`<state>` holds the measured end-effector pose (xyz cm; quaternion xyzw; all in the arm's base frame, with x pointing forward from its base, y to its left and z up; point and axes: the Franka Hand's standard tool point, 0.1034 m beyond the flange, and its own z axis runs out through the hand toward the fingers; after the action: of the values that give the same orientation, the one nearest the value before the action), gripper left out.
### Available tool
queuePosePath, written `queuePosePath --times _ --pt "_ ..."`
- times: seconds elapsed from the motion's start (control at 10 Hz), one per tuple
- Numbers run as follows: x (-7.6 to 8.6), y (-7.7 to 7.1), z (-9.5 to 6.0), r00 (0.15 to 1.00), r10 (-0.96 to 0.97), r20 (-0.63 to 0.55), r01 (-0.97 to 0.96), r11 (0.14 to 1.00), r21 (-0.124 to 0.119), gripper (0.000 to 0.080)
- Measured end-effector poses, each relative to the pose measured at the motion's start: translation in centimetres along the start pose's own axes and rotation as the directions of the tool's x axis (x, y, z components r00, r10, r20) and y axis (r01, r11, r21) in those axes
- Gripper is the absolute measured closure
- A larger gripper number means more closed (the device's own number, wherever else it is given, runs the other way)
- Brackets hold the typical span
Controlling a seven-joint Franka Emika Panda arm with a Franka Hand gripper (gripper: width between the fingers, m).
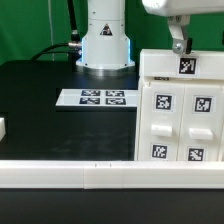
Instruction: Assemble cabinet
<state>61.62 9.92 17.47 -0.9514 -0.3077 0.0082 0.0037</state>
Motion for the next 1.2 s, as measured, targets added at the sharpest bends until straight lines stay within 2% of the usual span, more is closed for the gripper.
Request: queuePosePath --times 0.1,0.2,0.4,0.8,1.2 --pt "-0.1 0.3 0.0 0.988 -0.153 0.009 0.154 0.988 -0.012 0.0002" --pt "-0.2 0.4 0.0 0.977 -0.214 0.010 0.214 0.977 -0.012 0.0002" --pt "-0.4 0.8 0.2 0.898 -0.438 0.031 0.439 0.898 -0.033 0.0002" --pt "-1.5 1.8 0.7 0.721 -0.690 0.068 0.692 0.721 -0.022 0.0002" --pt "-2.7 2.4 1.5 0.719 -0.691 0.074 0.693 0.721 -0.005 0.0002"
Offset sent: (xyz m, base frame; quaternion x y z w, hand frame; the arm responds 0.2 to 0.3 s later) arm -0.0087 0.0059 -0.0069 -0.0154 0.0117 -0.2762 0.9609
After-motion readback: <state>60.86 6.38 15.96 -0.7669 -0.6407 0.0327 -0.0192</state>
